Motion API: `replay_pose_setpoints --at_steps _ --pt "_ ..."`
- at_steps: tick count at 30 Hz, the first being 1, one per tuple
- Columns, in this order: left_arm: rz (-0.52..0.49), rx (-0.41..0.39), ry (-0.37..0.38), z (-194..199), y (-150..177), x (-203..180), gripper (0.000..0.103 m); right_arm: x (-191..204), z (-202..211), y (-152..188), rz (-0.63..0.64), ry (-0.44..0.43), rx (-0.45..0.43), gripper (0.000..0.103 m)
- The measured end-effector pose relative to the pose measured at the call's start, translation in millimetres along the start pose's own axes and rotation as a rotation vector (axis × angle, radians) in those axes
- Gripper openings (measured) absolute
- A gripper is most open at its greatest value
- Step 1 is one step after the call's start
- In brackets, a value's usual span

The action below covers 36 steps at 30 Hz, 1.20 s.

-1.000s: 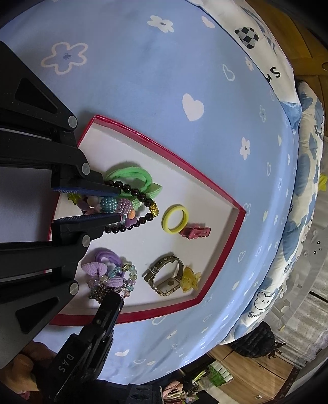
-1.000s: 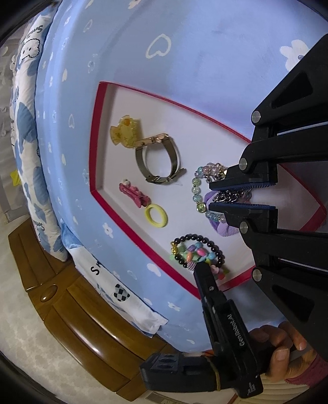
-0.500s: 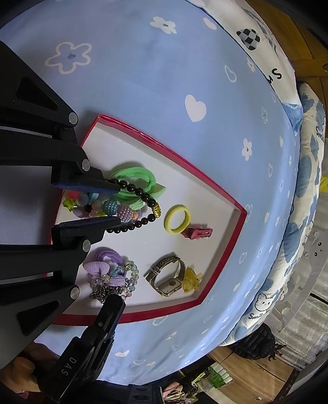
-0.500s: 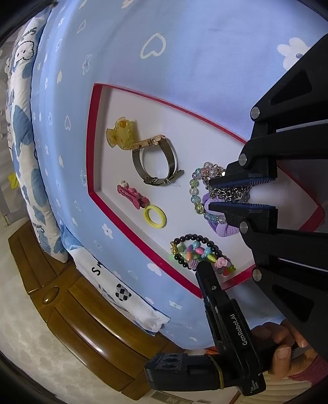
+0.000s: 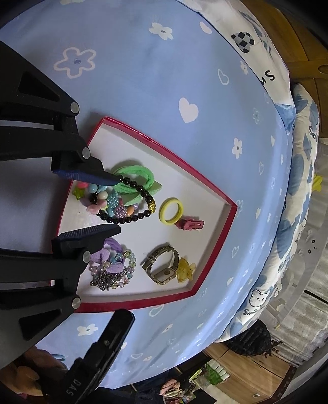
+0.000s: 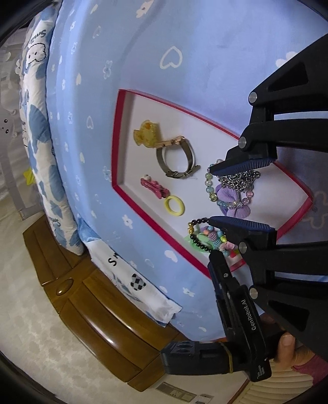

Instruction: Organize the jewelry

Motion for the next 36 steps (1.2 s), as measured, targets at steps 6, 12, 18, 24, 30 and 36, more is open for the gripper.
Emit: replay_pose_setpoints --at_steps 6,12,18,24,30,36 --pt "0.013 -0.014 0.004 11.0 1.4 2.9 0.042 -1.8 9.1 -1.9 -0.008 0.000 -0.026 0.043" --pt "0.050 -0.063 0.005 33.8 8.2 7.5 0.078 -3.4 24.3 3.9 -0.017 -0.010 -0.064 0.061" --pt "0.073 -0.119 0.014 58.9 25.3 6.7 0.082 -2.9 49.3 16.4 -0.007 -0.012 -0.129 0.073" --pt "0.055 -0.149 -0.020 82.4 42.0 3.5 0.085 3.2 74.0 27.7 0.037 0.026 -0.165 0.079" --pt "0.015 -0.192 -0.041 113.9 40.7 -6.6 0.086 17.5 105.3 21.8 0.106 0.077 -0.213 0.081" --pt "-0.047 -0.297 -0.111 159.8 42.6 -21.0 0.102 43.4 143.4 2.2 0.191 0.159 -0.301 0.097"
Point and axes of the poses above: each gripper's, at about its wrist camera, not at the fingertips, and z roughly against the way its jaws point, x to its left, y to its underside, the point moved 6 cm from there along -z, roughly the way its jaws point, and after that the axes turned 4 degrees about -y, right-handed, at the moved point
